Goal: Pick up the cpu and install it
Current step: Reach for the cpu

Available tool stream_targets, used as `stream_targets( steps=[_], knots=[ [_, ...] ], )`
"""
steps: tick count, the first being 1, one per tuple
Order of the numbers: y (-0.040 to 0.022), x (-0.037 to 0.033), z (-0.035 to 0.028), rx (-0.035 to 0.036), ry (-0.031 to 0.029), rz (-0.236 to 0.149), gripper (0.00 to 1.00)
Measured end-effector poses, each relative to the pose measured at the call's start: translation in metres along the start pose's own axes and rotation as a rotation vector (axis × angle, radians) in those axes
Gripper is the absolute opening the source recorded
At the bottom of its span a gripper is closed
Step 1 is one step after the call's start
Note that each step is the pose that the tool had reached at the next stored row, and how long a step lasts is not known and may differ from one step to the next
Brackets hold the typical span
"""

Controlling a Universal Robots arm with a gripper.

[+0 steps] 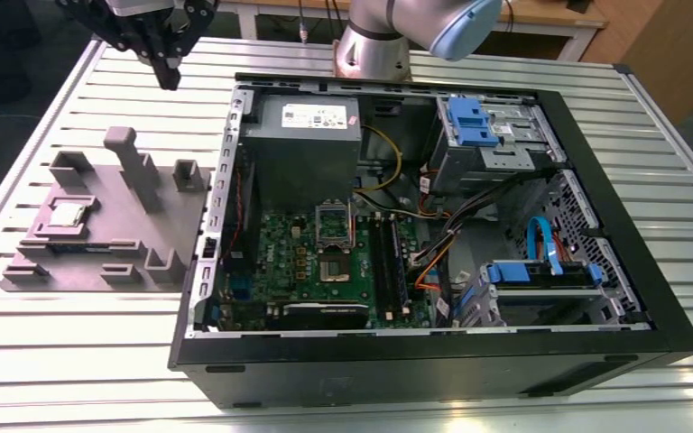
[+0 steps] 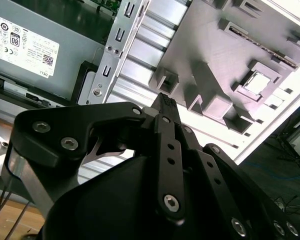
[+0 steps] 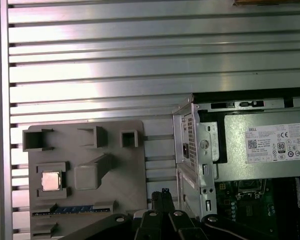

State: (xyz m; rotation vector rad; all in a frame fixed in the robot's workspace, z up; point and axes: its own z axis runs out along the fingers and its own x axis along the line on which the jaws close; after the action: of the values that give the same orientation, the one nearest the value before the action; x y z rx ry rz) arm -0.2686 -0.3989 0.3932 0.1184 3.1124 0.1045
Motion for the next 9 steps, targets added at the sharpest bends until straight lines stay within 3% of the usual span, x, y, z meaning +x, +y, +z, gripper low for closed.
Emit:
stream_targets(
  steps=[9],
  knots=[
    [-0.0003,0.0038,-0.0001,0.0000,0.0000,0.000,0.10]
  ],
)
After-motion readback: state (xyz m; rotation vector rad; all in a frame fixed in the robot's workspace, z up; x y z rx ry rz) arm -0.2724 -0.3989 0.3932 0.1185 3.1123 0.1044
